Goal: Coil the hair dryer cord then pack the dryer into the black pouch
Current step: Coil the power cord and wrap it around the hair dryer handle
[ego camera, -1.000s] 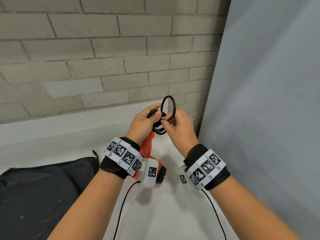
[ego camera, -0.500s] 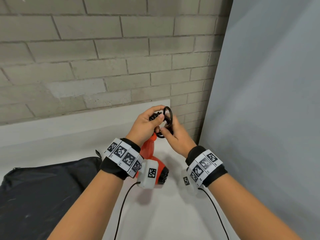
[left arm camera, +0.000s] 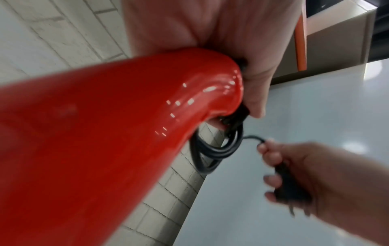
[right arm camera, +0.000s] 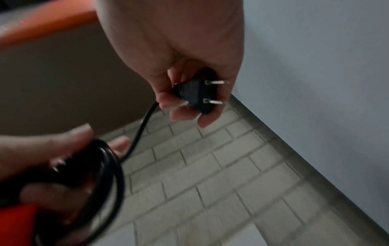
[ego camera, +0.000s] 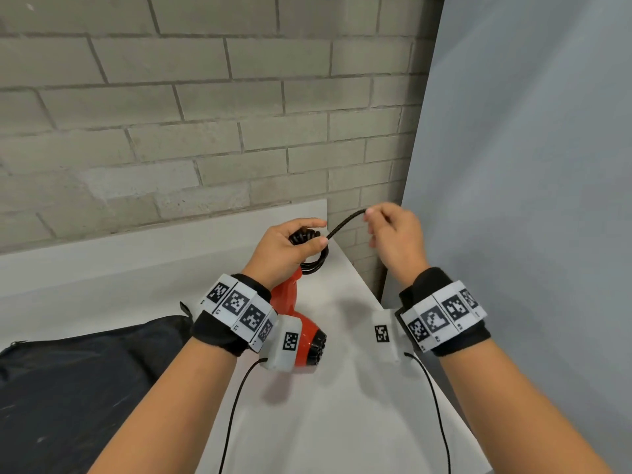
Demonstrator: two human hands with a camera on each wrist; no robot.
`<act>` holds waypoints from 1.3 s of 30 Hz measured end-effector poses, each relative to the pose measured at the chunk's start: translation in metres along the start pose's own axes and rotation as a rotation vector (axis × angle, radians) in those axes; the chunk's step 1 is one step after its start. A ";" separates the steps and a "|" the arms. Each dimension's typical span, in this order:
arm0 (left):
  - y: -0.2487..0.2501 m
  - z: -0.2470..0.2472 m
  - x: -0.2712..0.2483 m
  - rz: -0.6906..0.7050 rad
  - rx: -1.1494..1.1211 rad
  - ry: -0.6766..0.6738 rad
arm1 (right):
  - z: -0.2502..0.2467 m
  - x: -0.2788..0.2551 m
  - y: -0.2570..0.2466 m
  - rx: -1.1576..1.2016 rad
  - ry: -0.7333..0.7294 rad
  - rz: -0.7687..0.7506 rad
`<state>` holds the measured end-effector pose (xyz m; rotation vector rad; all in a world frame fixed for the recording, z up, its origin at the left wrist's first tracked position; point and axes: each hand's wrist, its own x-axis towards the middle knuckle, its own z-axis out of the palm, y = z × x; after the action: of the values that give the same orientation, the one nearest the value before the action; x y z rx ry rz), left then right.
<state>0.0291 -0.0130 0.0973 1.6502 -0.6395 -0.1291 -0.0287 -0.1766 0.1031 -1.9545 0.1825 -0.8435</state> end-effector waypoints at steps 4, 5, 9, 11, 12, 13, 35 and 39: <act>0.001 0.007 -0.001 0.030 0.006 -0.014 | -0.007 -0.007 -0.038 0.063 0.052 -0.167; 0.001 0.008 -0.001 0.042 -0.004 0.003 | -0.007 -0.010 -0.043 0.090 0.047 -0.182; 0.000 0.010 0.000 0.033 -0.061 0.061 | -0.010 -0.019 -0.050 0.181 -0.172 -0.206; -0.001 0.006 0.002 0.002 -0.112 0.108 | -0.014 -0.017 -0.044 0.147 -0.345 -0.179; -0.002 0.002 0.003 -0.015 -0.134 0.133 | -0.017 -0.015 -0.037 0.092 -0.396 -0.155; -0.002 -0.002 0.005 -0.027 -0.149 0.154 | -0.020 -0.013 -0.031 0.025 -0.426 -0.124; 0.004 0.008 0.003 -0.129 -0.322 0.073 | 0.034 -0.036 -0.011 0.064 -0.130 -0.108; 0.007 0.010 0.000 -0.098 -0.207 0.019 | 0.044 -0.037 -0.007 -0.092 -0.076 -0.187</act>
<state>0.0221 -0.0221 0.1019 1.4807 -0.5129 -0.2429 -0.0300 -0.1244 0.0774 -2.1102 -0.0071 -0.8921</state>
